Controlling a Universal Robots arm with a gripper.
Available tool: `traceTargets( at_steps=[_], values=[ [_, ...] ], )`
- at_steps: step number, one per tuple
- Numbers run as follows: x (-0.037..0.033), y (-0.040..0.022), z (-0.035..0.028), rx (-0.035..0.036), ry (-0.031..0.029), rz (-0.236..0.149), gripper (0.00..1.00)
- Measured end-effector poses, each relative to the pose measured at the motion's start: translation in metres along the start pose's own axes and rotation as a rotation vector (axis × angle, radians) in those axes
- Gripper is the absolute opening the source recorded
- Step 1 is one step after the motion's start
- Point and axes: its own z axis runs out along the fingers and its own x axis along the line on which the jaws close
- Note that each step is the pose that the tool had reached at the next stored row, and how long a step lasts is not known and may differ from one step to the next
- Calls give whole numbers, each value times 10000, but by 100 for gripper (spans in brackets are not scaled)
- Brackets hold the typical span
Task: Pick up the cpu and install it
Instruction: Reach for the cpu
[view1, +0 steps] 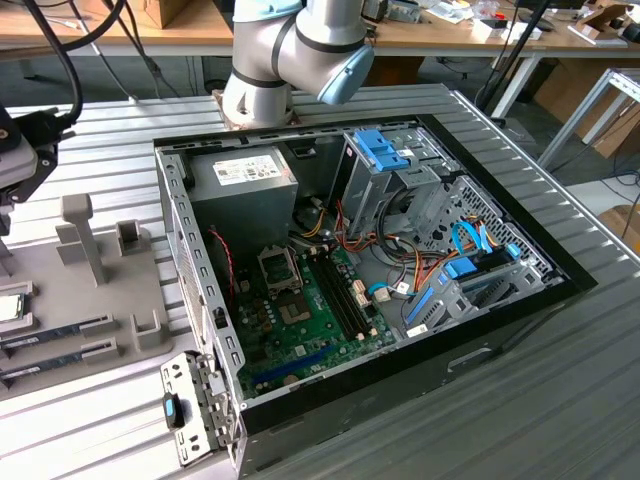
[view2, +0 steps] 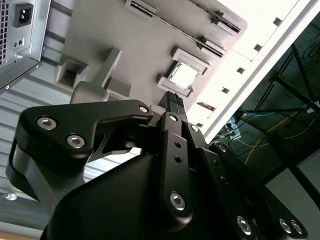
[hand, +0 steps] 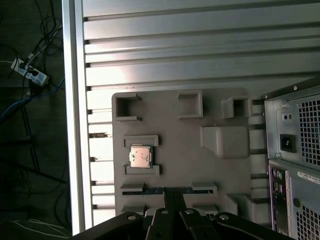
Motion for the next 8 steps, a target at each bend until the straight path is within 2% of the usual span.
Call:
traceTargets(
  at_steps=[8],
  values=[
    [15, 1, 13, 0, 0, 0, 11]
  ],
)
